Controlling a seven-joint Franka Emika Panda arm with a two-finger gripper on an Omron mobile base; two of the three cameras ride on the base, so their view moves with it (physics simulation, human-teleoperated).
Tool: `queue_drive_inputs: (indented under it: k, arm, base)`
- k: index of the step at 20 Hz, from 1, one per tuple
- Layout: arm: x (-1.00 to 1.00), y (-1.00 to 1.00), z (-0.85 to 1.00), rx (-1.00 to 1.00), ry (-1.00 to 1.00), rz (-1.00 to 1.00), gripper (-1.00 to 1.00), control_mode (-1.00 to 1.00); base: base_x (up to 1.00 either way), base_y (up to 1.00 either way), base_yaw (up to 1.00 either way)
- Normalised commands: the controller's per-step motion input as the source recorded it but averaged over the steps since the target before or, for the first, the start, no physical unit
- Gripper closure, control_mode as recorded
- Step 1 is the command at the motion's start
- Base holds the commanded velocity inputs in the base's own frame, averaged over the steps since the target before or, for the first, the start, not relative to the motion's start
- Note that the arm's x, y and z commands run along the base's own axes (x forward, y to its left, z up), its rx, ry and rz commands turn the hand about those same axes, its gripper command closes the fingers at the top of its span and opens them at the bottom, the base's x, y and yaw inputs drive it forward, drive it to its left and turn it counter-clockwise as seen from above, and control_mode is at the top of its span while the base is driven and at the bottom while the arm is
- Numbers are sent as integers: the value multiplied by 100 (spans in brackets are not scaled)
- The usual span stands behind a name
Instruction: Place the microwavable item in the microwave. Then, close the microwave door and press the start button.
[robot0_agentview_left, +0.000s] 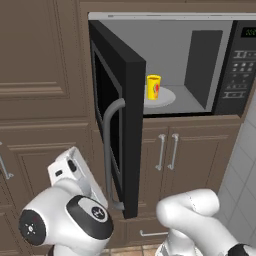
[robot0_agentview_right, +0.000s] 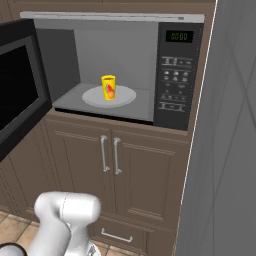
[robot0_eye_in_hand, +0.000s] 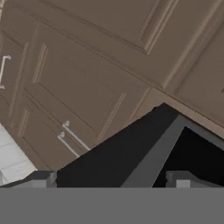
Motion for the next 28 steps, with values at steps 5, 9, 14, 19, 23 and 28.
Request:
queue_drive_inputs:
  k: [5, 9, 14, 19, 23, 28]
  arm:
    - [-2, -100, 35, 0, -6, -14, -100, -100]
    - [-2, -100, 31, 2, -7, -14, -100, -100]
    - [0, -100, 27, 5, -3, -8, -100, -100]
    - [12, -100, 11, 11, 0, 0, -100, -100]
    - [56, -81, 2, 14, 0, 0, -100, -100]
    - [76, -71, 6, 14, 0, 0, -100, -100]
  base:
    - [0, 0, 0]
    - [0, 0, 0]
    - [0, 0, 0]
    - [0, 0, 0]
    - [0, 0, 0]
    - [0, 0, 0]
